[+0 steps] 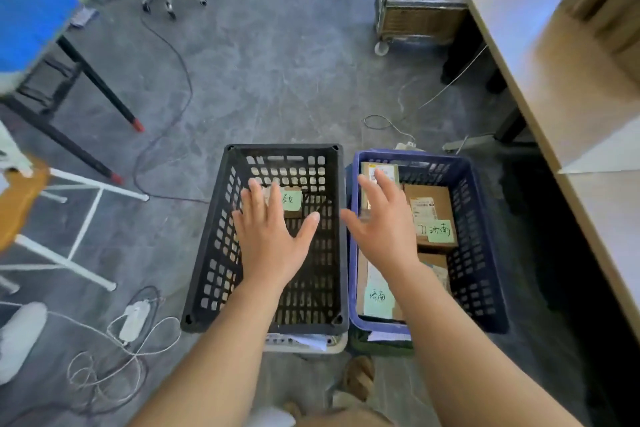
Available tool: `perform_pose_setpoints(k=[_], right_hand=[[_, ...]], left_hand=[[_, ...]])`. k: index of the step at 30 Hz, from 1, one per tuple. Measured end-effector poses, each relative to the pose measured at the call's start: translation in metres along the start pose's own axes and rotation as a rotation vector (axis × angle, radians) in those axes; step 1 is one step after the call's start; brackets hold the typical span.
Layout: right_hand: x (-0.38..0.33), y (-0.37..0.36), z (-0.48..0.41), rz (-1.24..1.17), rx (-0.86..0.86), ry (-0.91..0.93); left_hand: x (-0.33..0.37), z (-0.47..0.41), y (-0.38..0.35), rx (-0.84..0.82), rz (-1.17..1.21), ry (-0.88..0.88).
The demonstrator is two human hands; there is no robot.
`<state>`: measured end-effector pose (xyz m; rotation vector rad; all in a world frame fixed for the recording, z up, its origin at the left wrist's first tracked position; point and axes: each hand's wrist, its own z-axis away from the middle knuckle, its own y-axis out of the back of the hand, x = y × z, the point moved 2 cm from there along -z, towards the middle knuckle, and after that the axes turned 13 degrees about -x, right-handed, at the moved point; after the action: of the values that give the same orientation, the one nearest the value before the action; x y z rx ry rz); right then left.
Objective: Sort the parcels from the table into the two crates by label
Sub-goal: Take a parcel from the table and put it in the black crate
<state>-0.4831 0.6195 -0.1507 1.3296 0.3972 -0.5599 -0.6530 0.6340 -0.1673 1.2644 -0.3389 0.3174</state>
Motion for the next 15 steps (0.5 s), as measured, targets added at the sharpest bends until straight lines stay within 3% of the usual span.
perform_pose_setpoints(k=[3, 15], right_hand=[[0.0, 0.021, 0.032, 0.018, 0.109, 0.008], [-0.002, 0.068, 0.212, 0.006, 0.484, -0.245]], left_hand=[[0.022, 0.018, 0.01, 0.004, -0.009, -0.079], [0.086, 0.12, 0.026, 0.022, 0.055, -0.521]])
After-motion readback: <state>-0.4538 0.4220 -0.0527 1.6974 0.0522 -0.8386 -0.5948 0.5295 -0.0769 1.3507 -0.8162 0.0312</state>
